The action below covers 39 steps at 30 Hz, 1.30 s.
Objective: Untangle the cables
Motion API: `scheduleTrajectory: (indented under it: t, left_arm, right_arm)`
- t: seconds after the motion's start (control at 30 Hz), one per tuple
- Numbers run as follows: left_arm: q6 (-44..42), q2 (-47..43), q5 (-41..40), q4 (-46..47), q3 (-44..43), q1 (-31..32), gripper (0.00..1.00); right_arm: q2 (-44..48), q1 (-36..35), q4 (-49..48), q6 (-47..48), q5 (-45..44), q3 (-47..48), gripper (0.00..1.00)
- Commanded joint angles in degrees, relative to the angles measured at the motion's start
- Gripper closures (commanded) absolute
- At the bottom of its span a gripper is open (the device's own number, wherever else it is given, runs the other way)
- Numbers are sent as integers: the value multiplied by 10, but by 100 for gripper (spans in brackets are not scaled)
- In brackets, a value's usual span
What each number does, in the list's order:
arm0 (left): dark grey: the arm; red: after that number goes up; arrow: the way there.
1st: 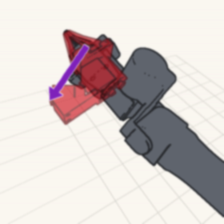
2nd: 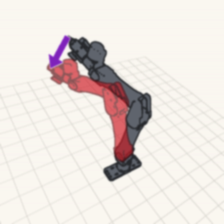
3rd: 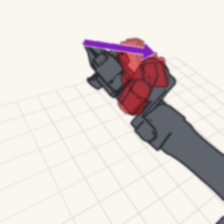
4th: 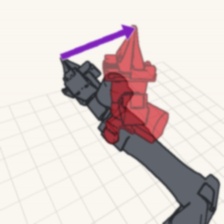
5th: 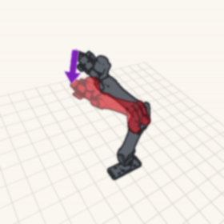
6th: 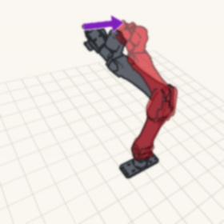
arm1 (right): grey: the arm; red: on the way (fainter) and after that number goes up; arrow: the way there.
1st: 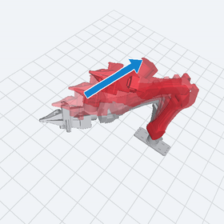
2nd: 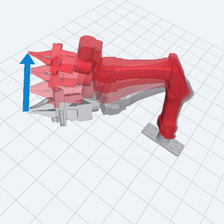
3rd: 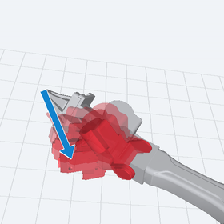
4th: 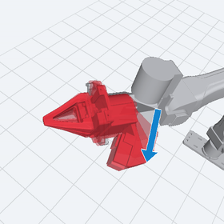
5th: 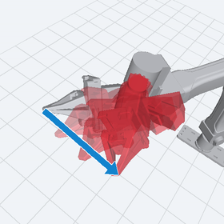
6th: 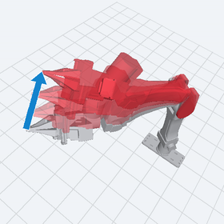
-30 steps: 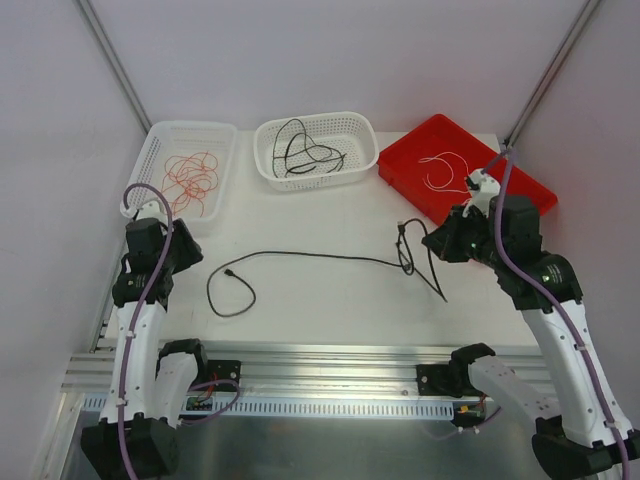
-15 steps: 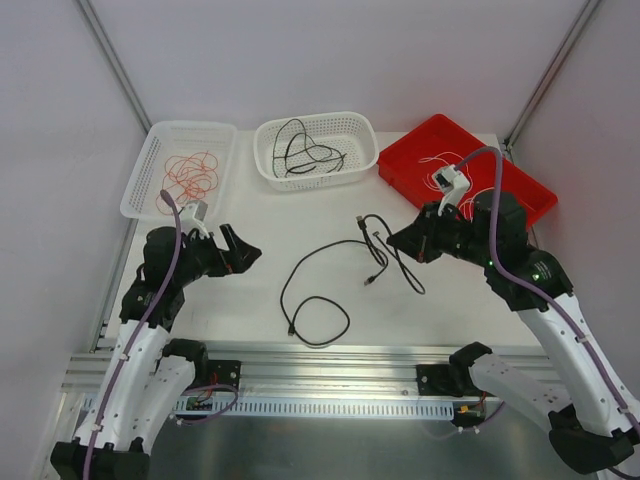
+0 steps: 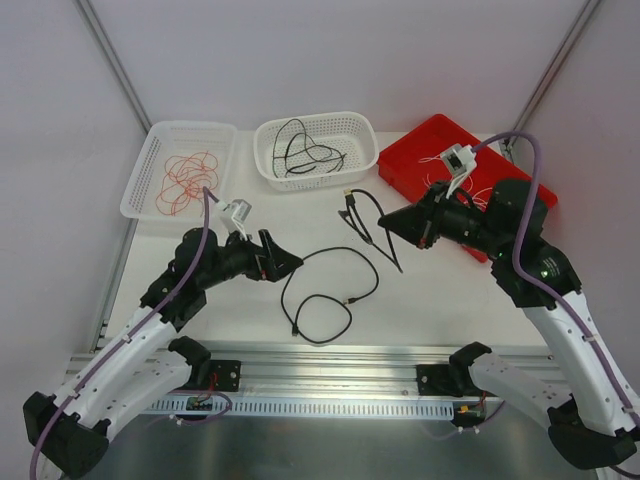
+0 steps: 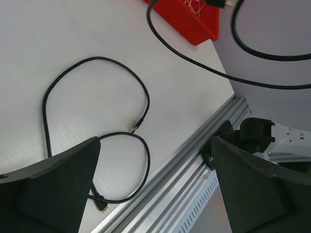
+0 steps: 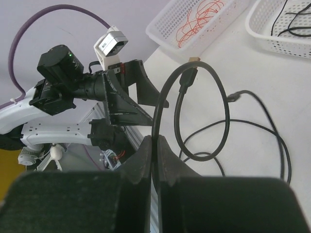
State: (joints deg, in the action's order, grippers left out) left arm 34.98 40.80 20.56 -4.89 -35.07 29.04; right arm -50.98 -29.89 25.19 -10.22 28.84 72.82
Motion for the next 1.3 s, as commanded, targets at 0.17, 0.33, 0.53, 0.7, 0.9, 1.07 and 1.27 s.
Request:
scheduleTrajectory:
  t: [0.17, 0.33, 0.53, 0.7, 0.9, 1.07, 1.27]
  left_arm:
    - [49, 54, -70, 131, -46, 125, 1]
    - [33, 122, -125, 148, -94, 201, 2]
    - [-25, 183, -180, 221, -93, 293, 3]
    - [-76, 205, -244, 254, -80, 340, 2]
    - [-116, 242, -280, 296, -80, 372, 2]
    - [-132, 272, -329, 310, -86, 391, 4]
    - [-119, 273, -460, 307, -69, 400, 9]
  right_arm:
    - [-17, -34, -62, -6, -18, -57, 99]
    - [-19, -61, -99, -42, -69, -108, 99]
    - [-11, -93, -119, -113, -162, -139, 99]
    - [10, -103, -131, -169, -213, -164, 99]
    - [17, -120, -138, -213, -246, -172, 99]
    - [24, -131, -135, -235, -269, -176, 99]
    - [29, -142, -133, -243, -278, -178, 99]
